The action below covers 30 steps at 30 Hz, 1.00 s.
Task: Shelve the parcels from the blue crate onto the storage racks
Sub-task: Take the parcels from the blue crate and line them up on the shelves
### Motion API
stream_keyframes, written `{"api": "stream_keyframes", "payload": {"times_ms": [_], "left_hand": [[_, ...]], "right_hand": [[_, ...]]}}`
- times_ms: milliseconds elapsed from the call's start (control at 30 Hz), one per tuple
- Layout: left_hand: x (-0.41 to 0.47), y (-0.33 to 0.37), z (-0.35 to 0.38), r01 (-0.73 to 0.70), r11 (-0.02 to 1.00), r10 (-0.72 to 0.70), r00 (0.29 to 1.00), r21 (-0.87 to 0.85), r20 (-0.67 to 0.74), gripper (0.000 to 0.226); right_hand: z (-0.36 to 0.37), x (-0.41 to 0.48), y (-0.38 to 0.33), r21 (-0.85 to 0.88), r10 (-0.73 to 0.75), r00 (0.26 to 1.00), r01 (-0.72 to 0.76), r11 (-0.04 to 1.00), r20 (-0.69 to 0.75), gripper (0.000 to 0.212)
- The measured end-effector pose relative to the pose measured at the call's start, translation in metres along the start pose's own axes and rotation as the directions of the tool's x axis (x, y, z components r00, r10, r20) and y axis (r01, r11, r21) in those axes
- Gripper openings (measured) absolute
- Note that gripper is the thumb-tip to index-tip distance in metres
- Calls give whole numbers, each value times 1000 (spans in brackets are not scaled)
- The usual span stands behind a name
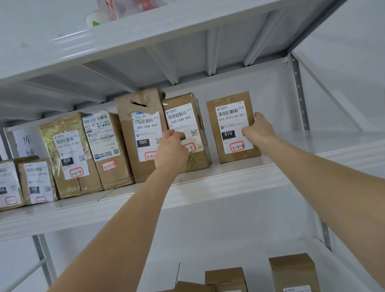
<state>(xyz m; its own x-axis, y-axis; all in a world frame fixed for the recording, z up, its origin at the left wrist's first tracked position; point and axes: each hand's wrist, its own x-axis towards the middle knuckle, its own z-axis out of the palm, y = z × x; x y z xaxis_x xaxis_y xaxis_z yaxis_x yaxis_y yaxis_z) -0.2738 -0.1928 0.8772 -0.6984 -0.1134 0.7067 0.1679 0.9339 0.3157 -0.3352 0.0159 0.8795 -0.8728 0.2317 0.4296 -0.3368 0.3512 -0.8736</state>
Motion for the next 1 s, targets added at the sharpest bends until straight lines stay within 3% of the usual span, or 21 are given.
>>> {"api": "stream_keyframes", "payload": {"times_ms": [267,433,567,767,900,1000], "left_hand": [[-2,2,11,-44,999,44,996,-2,77,45],[-3,-2,10,-42,999,42,996,-4,74,45],[-5,-6,10,-48,999,48,995,-7,82,43],[-10,-9,6,-21,999,23,996,-25,83,44],[-14,-9,0,14,1000,-12,997,-27,76,44],[-24,-8,-5,51,998,-49,998,-34,44,45]], "right_hand": [[19,-6,-12,34,-53,996,51,998,67,57],[22,-6,-9,28,10,1000,-10,1000,8,68],[27,-10,-9,13,6,998,-6,1000,57,55],[28,-15,-8,-16,34,997,-33,999,67,55],[26,-27,-10,-126,57,998,-57,990,-5,69],[24,-44,-11,-245,-65,995,43,969,-82,69]]}}
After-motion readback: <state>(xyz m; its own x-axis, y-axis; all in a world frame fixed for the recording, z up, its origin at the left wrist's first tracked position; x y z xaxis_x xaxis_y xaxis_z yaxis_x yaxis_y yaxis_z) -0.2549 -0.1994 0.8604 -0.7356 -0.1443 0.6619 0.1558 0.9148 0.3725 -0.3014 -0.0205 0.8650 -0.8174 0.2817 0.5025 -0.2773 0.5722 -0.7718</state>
